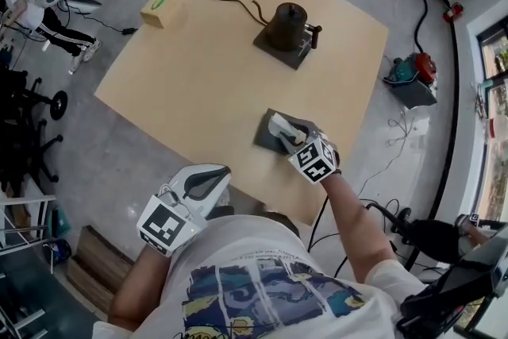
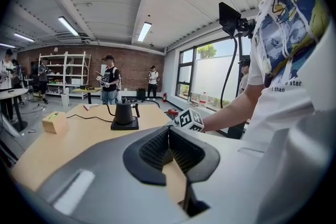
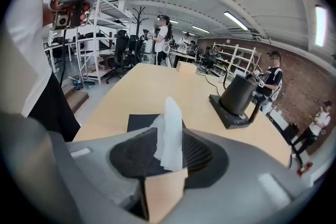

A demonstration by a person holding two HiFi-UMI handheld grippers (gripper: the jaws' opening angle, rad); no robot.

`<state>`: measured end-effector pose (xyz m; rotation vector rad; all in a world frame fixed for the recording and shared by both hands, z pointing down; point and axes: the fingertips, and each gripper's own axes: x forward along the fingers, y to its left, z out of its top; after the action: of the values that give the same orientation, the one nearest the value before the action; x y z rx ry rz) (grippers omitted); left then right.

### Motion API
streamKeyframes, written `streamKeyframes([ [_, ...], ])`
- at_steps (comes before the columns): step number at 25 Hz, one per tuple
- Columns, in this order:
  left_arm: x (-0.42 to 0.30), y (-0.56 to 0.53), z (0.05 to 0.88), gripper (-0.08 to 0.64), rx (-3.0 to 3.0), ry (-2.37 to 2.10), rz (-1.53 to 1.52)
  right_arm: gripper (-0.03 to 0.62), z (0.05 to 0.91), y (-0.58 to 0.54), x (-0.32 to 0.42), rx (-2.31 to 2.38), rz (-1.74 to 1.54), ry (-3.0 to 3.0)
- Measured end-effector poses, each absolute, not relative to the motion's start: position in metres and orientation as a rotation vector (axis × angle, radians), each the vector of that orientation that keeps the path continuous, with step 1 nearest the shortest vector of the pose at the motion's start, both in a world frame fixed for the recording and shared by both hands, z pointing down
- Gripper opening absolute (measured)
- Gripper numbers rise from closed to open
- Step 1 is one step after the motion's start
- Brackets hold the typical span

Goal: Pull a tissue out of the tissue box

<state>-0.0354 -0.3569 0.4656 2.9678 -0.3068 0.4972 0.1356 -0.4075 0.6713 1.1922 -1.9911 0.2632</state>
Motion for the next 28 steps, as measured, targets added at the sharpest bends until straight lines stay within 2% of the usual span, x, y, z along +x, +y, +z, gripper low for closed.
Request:
streamKeyframes([
  [6, -0.042, -0.358, 0.468, 0.011, 2.959, -0.308, 0.509, 0.111, 0.672, -0.411, 0.139, 1.228, 0.282, -1.993],
  [8, -0.043, -0.358, 0.472, 0.011, 2.958, -0.312, 0.517, 0.063, 0.672, -0.411, 0.142, 1.236, 0.274, -1.986],
  [9, -0.043, -0.357, 0.472, 0.011, 2.961, -0.311, 0.512, 0.012, 0.671, -0.411, 0.143, 1.24, 0.271, -1.983],
  [10, -0.042, -0.356, 0.471, 0.011, 2.96, -0.311, 0.506, 0.003, 0.671, -0.411, 0.144, 1.244, 0.269, -1.981],
  [28, -0.03, -0.333, 0.464, 0.011, 2.963, -0.315, 0.464, 0.003, 0.629, -0.4, 0.14, 1.235, 0.217, -2.032],
])
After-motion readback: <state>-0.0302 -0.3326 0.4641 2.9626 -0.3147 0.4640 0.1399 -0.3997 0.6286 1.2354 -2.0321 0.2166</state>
